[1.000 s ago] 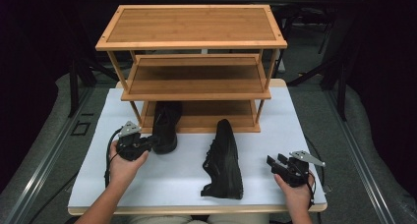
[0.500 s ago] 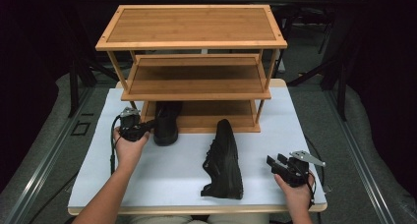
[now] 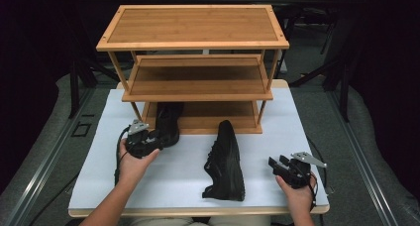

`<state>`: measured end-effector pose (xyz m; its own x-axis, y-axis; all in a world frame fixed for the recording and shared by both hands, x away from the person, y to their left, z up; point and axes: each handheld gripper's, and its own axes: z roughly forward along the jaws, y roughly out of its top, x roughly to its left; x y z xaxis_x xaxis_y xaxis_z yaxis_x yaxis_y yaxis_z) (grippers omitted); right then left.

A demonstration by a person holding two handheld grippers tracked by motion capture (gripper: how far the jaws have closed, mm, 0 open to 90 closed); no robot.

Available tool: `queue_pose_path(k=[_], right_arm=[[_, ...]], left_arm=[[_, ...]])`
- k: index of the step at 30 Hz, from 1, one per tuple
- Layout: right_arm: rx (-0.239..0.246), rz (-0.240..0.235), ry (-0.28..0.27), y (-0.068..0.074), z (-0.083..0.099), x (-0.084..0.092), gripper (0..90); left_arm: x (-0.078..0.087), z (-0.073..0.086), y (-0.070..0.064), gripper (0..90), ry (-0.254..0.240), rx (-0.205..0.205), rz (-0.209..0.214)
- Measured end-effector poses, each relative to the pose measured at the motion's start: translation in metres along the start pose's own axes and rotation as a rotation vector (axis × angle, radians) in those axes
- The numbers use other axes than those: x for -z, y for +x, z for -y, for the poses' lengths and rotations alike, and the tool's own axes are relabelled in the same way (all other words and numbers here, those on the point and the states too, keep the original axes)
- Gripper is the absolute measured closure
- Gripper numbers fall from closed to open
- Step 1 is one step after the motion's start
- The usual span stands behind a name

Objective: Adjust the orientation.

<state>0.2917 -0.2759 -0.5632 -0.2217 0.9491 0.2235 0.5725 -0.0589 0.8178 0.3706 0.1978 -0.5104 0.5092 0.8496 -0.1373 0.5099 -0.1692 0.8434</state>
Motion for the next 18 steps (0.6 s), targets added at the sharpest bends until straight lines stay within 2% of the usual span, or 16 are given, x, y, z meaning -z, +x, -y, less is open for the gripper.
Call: queue_pose_path(k=[1,2,3,4,5,6,7,9,10,11,12,13,15,18], right_arm=[[-0.001,0.0,-0.002,0.0,0.0,0.0,49.1],[-0.002,-0.004,-0.015,0.0,0.0,0.0,49.0],[-0.005,-0.007,-0.015,-0.001,0.0,0.0,48.9],[-0.009,-0.009,-0.012,-0.001,0.0,0.0,48.8],[-0.011,-0.008,-0.002,-0.002,0.0,0.0,48.8],[-0.011,-0.008,-0.002,-0.002,0.0,0.0,48.8],[-0.017,-0.018,-0.01,-0.002,0.0,-0.001,48.7],[-0.015,-0.021,-0.01,-0.002,0.0,-0.001,48.7],[-0.015,-0.021,-0.01,-0.002,0.0,-0.001,48.7],[-0.01,-0.021,-0.005,-0.002,0.0,0.0,48.7],[-0.01,-0.021,-0.005,-0.002,0.0,0.0,48.7],[-0.008,-0.02,-0.003,-0.002,0.0,0.0,48.8],[-0.01,-0.02,0.0,-0.002,0.0,-0.001,48.8],[-0.01,-0.022,-0.001,-0.002,0.0,-0.001,48.8]], left_arm=[[-0.008,-0.002,-0.003,45.5,-0.007,0.006,-0.063],[-0.008,-0.002,-0.003,45.3,-0.007,0.006,-0.063],[-0.015,-0.005,-0.001,46.4,-0.012,0.004,-0.137],[-0.015,-0.005,-0.001,43.8,-0.012,0.004,-0.137],[-0.021,-0.006,0.002,48.8,-0.028,0.055,-0.115],[-0.021,-0.006,0.002,53.2,-0.028,0.055,-0.115],[-0.026,-0.009,0.004,61.7,-0.03,0.072,-0.072],[-0.027,-0.011,0.006,66.0,-0.019,0.073,-0.065],[-0.03,-0.013,0.006,66.0,-0.019,0.076,-0.048],[-0.035,-0.017,0.004,71.3,-0.019,0.044,-0.02],[-0.035,-0.017,0.004,72.5,-0.019,0.044,-0.02],[-0.04,-0.021,-0.002,73.4,-0.011,0.003,-0.025],[-0.043,-0.022,-0.006,74.4,-0.009,-0.011,-0.022],[-0.047,-0.023,-0.021,75.0,-0.005,-0.058,0.009]])
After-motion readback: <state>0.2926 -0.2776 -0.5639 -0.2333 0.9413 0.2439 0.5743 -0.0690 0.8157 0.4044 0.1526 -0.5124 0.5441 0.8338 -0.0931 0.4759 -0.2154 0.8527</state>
